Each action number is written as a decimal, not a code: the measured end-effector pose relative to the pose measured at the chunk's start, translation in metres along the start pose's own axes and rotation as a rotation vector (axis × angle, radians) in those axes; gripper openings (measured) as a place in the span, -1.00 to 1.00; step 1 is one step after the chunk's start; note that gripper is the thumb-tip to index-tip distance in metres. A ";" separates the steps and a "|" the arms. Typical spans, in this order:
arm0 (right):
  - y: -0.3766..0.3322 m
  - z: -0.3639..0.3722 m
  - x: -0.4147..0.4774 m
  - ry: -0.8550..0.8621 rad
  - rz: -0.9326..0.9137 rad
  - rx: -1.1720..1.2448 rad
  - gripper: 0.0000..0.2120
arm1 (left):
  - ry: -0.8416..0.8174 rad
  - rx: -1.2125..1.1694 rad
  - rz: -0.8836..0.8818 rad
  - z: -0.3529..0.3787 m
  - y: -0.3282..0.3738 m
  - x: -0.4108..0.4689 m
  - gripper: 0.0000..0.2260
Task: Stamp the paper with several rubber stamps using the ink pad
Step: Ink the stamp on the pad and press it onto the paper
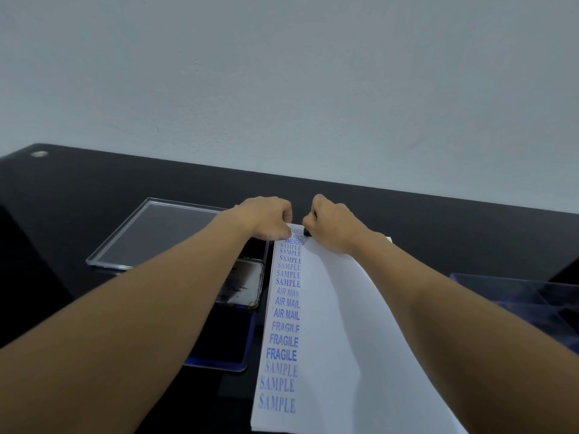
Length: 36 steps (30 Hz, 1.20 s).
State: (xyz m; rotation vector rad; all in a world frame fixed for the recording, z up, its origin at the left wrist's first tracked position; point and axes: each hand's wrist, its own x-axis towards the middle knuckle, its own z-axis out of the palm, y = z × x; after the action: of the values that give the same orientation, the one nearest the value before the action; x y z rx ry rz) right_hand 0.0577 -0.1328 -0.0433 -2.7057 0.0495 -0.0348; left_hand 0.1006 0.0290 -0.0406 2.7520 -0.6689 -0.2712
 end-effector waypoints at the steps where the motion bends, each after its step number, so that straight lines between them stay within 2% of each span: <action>1: 0.000 0.000 0.000 0.002 0.000 -0.003 -0.87 | 0.001 0.002 0.002 0.000 0.000 0.000 -0.86; 10: -0.002 -0.011 -0.001 -0.030 -0.002 -0.021 -0.82 | -0.001 -0.011 -0.017 0.000 0.001 -0.002 -0.88; 16: 0.000 -0.043 -0.009 0.164 0.016 0.175 -0.78 | -0.017 -0.075 -0.032 -0.003 0.003 -0.006 -0.88; 19: 0.002 -0.059 -0.013 0.233 0.029 0.258 -0.78 | 0.078 -0.146 -0.071 -0.002 0.005 -0.010 -0.71; 23: 0.006 -0.075 -0.015 0.322 0.068 0.361 -0.84 | 0.231 -0.296 -0.089 -0.011 0.007 -0.016 -0.69; 36: 0.008 -0.091 -0.039 0.337 0.048 0.299 -0.79 | 0.309 -0.296 -0.094 -0.036 -0.001 -0.061 -0.65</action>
State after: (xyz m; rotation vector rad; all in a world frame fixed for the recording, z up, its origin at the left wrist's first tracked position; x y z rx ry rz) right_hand 0.0154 -0.1763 0.0353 -2.3717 0.1942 -0.4472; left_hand 0.0567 0.0674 -0.0004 2.4695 -0.3837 0.0357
